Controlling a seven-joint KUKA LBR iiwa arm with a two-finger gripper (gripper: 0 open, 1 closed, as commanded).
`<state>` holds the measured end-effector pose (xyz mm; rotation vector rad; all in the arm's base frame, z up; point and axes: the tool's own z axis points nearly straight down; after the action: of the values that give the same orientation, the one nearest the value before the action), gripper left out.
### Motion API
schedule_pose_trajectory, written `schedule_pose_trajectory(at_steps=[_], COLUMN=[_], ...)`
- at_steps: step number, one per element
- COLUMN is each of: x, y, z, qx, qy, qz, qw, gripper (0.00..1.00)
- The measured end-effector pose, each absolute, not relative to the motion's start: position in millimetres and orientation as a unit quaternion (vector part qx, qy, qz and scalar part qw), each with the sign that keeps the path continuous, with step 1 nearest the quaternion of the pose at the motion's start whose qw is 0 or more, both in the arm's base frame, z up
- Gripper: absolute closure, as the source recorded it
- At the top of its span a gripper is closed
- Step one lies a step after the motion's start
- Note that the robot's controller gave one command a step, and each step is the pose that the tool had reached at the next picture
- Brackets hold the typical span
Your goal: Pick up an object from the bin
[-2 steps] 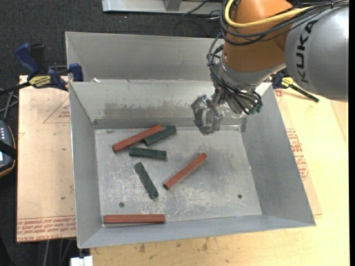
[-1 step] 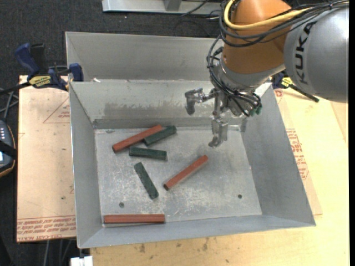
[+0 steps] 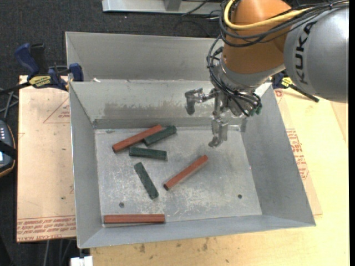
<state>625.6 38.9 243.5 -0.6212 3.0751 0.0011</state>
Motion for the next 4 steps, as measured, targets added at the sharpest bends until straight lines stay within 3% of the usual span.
schedule_pose_trajectory(at_steps=[1,2,3,4], x=[590.2,578.8,560.7,560.7], y=[63.6,48.5,40.3,40.4], z=[184.8,125.4,83.7,83.7], qx=[-0.228,-0.237,-0.235,-0.235], qy=[0.974,0.971,0.972,0.972], qz=[0.0,0.001,0.001,0.001], qw=[0.003,0.003,0.0,0.0], gripper=[0.0,0.0,1.0,1.0])
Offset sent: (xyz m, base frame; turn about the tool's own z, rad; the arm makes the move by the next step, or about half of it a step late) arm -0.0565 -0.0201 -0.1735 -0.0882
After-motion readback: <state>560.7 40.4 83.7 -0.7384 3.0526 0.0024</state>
